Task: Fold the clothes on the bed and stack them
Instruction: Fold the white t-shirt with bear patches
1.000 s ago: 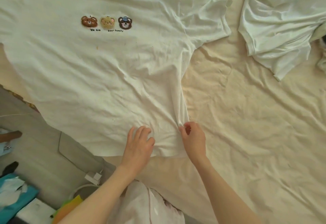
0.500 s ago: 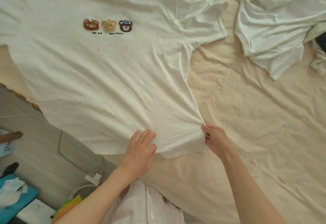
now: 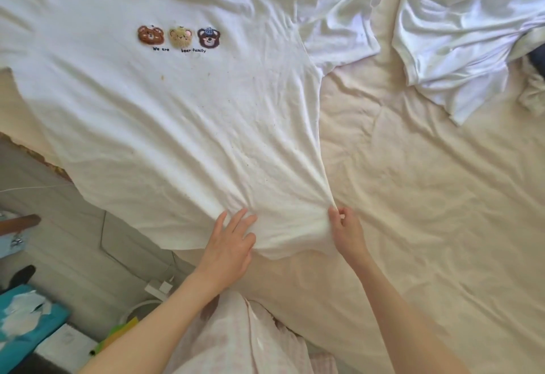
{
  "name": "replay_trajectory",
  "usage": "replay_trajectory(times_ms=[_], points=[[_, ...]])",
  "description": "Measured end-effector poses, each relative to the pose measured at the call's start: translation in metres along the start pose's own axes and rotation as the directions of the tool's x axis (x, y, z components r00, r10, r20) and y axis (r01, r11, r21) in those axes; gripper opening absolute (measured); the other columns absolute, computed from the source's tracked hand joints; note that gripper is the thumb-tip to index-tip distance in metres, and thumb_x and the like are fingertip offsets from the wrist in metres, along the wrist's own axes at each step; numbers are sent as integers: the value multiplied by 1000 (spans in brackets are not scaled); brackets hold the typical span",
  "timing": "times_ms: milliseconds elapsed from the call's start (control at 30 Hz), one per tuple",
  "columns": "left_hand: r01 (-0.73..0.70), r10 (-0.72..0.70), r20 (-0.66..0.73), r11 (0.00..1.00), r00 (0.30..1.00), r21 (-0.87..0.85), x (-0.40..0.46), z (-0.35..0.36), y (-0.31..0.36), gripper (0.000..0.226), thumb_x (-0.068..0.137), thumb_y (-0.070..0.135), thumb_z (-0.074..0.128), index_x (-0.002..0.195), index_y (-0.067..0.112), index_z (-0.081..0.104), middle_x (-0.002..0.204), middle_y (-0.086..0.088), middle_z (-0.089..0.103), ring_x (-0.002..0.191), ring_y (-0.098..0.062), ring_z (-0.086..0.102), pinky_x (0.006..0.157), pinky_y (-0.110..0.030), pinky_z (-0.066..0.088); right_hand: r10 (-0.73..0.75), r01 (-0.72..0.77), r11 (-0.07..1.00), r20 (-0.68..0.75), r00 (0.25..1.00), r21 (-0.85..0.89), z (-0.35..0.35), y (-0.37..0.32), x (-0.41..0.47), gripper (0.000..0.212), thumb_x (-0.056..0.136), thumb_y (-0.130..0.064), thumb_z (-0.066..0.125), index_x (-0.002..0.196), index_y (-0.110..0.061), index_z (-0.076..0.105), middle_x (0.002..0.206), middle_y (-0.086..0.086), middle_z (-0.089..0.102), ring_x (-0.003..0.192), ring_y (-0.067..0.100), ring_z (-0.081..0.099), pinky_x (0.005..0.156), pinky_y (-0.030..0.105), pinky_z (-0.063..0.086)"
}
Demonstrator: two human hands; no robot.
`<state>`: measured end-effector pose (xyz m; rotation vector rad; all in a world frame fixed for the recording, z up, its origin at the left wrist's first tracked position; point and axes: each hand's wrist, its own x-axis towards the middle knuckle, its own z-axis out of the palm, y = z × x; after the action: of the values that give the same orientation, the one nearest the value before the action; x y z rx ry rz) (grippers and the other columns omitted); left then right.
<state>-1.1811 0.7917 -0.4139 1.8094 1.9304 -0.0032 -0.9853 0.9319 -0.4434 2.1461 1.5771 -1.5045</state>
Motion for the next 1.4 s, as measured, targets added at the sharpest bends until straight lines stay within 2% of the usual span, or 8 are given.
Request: replay_trajectory(times_ms=[200, 333, 467, 633, 800, 967, 1067, 1400], points=[[13, -15, 66, 1000, 998, 25, -11, 17, 13, 60, 44, 4, 87, 101, 17, 73, 128, -14, 59, 119, -35, 55, 88, -62, 46, 41, -44, 981, 23, 999, 190, 1, 16, -21, 16, 88, -31, 64, 89, -16, 60, 77, -5, 61, 71, 7, 56, 61, 18, 41], [50, -58, 102, 996, 993, 74, -14, 28, 22, 85, 41, 0, 84, 121, 17, 64, 135, -16, 52, 125, -37, 48, 93, -68, 36, 58, -61, 987, 21, 998, 146, 0, 29, -28, 27, 89, -19, 61, 67, -10, 50, 62, -3, 41, 60, 12, 38, 49, 17, 29], [107, -111, 139, 994, 984, 39, -3, 26, 30, 91, 51, 27, 87, 134, 20, 52, 142, -16, 45, 132, -37, 41, 96, -72, 29, 124, -144, 887, 75, 989, 439, -13, 17, -32, 19, 96, -20, 51, 83, -8, 58, 81, 7, 58, 74, 17, 56, 68, 30, 51], [200, -196, 77, 979, 978, -46, 19, 19, 40, 83, 54, 27, 86, 130, 17, 56, 139, -18, 47, 130, -37, 43, 95, -72, 31, 112, -214, 750, 199, 974, 626, -32, 4, -38, 18, 95, -13, 53, 88, 2, 60, 69, 7, 69, 61, 17, 67, 59, 26, 56], [92, -95, -73, 995, 993, -42, 0, 24, 26, 79, 50, -18, 74, 122, 12, 63, 129, -14, 58, 117, -40, 54, 82, -57, 52, 134, -149, 914, 66, 989, 378, -39, 20, -39, 14, 91, -15, 60, 80, -6, 62, 75, 7, 62, 73, 20, 60, 73, 37, 53], [63, -65, -16, 991, 998, -114, -22, 23, 22, 54, 38, -15, 83, 84, 11, 74, 94, -5, 72, 76, -24, 68, 40, -23, 49, 164, -164, 980, 10, 986, 112, -26, 40, -35, 12, 88, -20, 62, 78, -13, 62, 73, 0, 63, 69, 18, 56, 59, 28, 41], [75, -70, 43, 990, 997, -120, -19, 19, 18, 45, 35, -14, 80, 72, 9, 69, 68, -4, 61, 56, -19, 57, 39, -23, 43, 167, -167, 986, 6, 986, 6, -18, 48, -31, 14, 89, -19, 59, 79, -8, 60, 72, 2, 57, 68, 19, 52, 58, 29, 38], [81, -44, 200, 980, 979, -183, -19, 36, 19, 37, 39, -10, 78, 63, 11, 60, 61, -3, 56, 54, -20, 55, 50, -22, 47, 94, -85, 956, 18, 995, -280, -8, 53, -29, 15, 93, -17, 47, 82, -7, 49, 72, 2, 53, 62, 15, 46, 51, 27, 34]])
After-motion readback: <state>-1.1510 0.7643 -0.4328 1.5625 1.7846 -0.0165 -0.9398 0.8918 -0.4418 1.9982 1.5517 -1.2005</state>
